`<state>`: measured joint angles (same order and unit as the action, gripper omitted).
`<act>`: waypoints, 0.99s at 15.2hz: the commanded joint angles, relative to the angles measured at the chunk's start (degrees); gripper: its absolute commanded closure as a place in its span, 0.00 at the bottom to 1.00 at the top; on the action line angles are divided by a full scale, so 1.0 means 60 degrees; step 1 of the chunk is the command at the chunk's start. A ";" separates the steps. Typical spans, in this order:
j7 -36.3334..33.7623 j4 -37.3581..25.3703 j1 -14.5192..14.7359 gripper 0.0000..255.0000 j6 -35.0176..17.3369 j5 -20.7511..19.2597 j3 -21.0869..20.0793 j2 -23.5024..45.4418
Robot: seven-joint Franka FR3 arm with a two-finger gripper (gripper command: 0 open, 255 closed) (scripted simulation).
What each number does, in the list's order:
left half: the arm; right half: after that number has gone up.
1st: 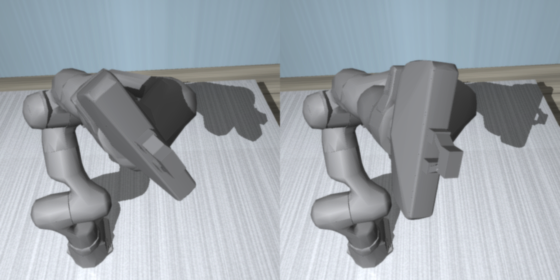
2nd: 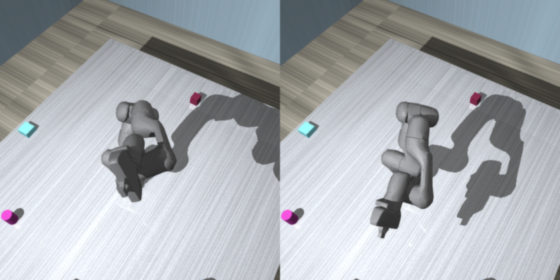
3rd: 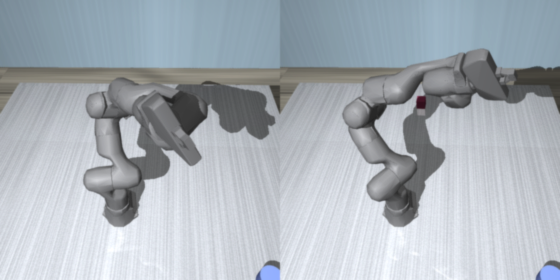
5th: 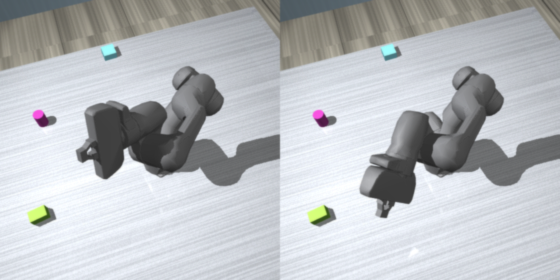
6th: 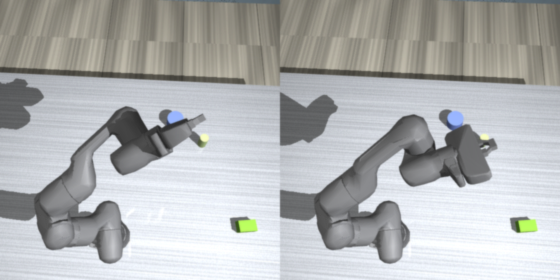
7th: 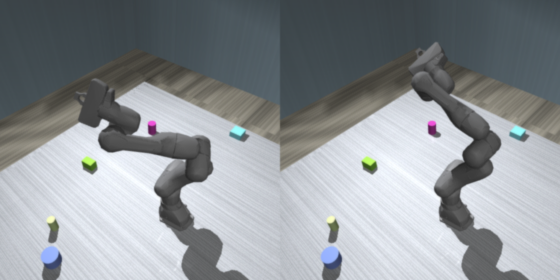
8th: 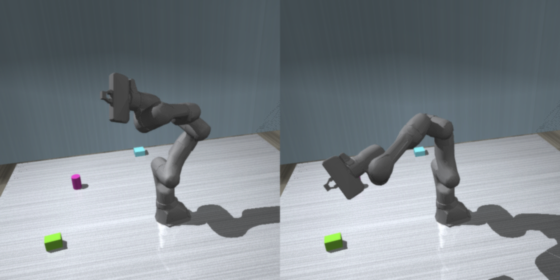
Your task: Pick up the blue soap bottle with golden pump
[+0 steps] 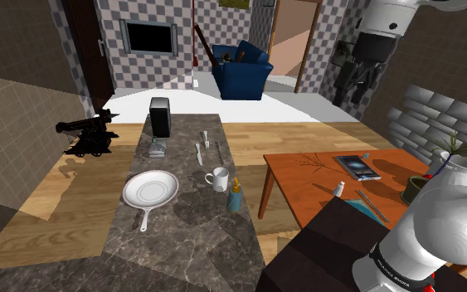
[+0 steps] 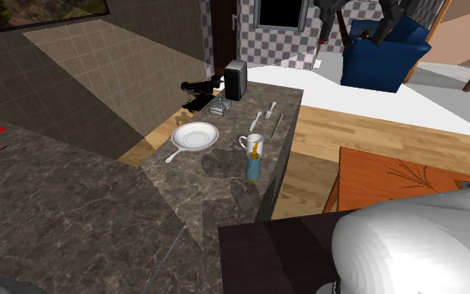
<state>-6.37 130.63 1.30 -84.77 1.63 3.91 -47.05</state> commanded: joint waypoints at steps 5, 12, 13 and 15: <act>-0.0166 0.0794 0.0045 0.00 -0.1301 0.0085 -0.0178 0.0527; -0.0443 0.1697 0.0153 0.00 -0.3629 0.0219 -0.0469 0.1989; -0.0481 0.1773 0.0168 0.00 -0.3962 0.0237 -0.0510 0.2252; -0.0558 0.1882 0.0198 0.00 -0.4623 0.0267 -0.0588 0.2814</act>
<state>-9.40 141.21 2.35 -109.82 3.08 0.71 -32.10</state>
